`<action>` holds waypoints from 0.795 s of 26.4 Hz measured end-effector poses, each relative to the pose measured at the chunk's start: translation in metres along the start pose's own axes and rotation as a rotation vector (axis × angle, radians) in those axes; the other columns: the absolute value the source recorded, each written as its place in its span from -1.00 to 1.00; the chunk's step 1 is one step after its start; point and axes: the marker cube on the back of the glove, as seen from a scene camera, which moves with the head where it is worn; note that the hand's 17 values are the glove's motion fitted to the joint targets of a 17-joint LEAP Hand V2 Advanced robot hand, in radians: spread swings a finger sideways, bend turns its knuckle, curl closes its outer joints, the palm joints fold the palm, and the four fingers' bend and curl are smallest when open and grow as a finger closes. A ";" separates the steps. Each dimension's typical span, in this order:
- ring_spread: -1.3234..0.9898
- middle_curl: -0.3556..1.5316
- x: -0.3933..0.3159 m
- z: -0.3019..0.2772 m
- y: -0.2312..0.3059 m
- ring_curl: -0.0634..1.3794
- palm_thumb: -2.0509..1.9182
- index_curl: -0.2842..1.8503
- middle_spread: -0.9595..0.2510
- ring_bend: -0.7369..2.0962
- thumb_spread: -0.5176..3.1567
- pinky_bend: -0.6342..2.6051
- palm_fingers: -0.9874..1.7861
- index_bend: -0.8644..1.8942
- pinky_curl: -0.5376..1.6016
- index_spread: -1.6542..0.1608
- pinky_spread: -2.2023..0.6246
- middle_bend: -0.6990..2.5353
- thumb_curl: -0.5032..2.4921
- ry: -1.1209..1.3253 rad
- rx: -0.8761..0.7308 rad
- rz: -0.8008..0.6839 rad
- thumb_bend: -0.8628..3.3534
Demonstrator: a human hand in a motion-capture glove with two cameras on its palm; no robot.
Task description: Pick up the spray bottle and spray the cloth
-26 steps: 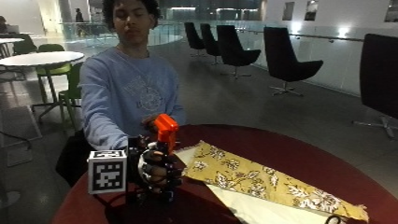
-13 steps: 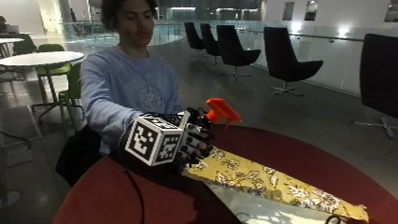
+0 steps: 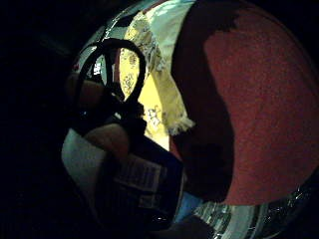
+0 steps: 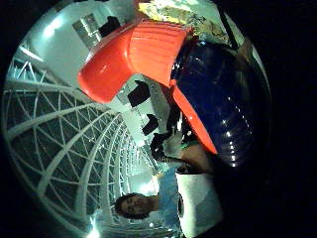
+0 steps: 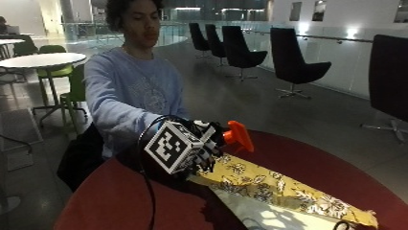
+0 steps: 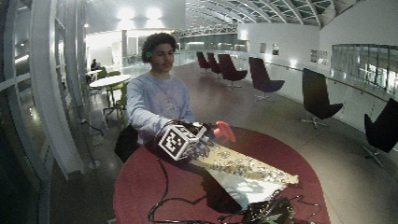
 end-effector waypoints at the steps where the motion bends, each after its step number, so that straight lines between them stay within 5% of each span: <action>1: 0.16 -0.15 0.001 0.001 -0.001 -0.37 0.43 -0.41 0.53 -0.14 -0.17 -0.46 0.54 -0.28 -0.18 0.63 0.75 -0.39 -0.33 0.001 -0.003 0.014 -0.60; 21: 0.17 -0.14 0.007 0.009 0.000 -0.36 0.42 -0.40 0.56 -0.12 -0.15 -0.45 0.54 -0.27 -0.16 0.66 0.74 -0.37 -0.33 0.028 -0.001 0.120 -0.60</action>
